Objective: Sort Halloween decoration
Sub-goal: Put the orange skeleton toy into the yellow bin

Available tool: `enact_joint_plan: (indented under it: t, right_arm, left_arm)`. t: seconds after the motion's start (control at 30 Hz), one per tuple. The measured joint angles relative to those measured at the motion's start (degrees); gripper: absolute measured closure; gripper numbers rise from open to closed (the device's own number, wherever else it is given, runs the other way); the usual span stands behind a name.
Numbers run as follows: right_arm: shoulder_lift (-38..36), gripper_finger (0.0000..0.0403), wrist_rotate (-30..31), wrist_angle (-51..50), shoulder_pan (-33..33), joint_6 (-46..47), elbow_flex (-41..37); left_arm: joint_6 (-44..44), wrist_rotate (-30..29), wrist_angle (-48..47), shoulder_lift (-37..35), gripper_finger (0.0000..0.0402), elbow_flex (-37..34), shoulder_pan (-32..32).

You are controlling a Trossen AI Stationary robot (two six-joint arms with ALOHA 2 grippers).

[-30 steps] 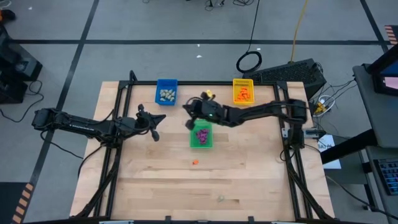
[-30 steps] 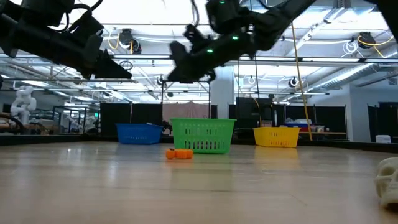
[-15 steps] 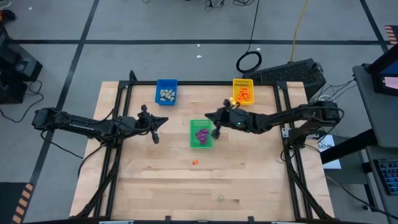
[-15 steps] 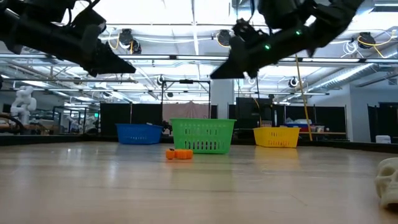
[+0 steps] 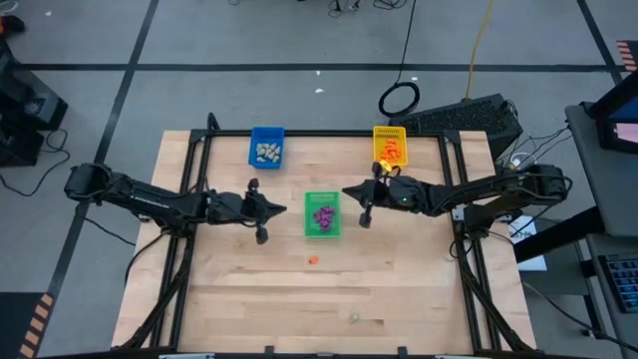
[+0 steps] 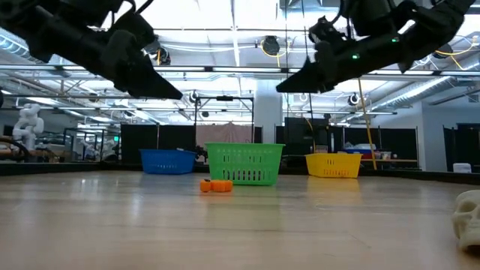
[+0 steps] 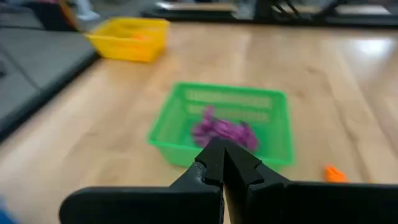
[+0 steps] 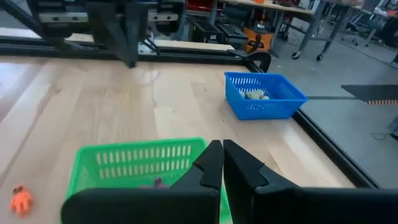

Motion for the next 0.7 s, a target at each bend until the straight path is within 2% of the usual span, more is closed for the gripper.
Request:
enact_joint_plan:
  t: [0.17,0.4,0.7]
  right_arm:
    - [-2.5,0.0403,0.04,-1.15,0.0,-0.47,-0.64]
    - [-3.88,0.0403,0.06,-2.54,0.0,-0.38,-0.56]
    - [-3.82,0.0403,0.06,-3.18,0.0,-0.45,-0.6]
  left_arm:
    - [-0.04,4.02,-5.95,6.76,0.0402,5.71,-2.48]
    - [-1.66,3.81,-7.42,15.32,0.0402,12.77,-7.89]
    - [-9.4,-7.16,-9.73,21.78,0.0401,18.33,-16.14]
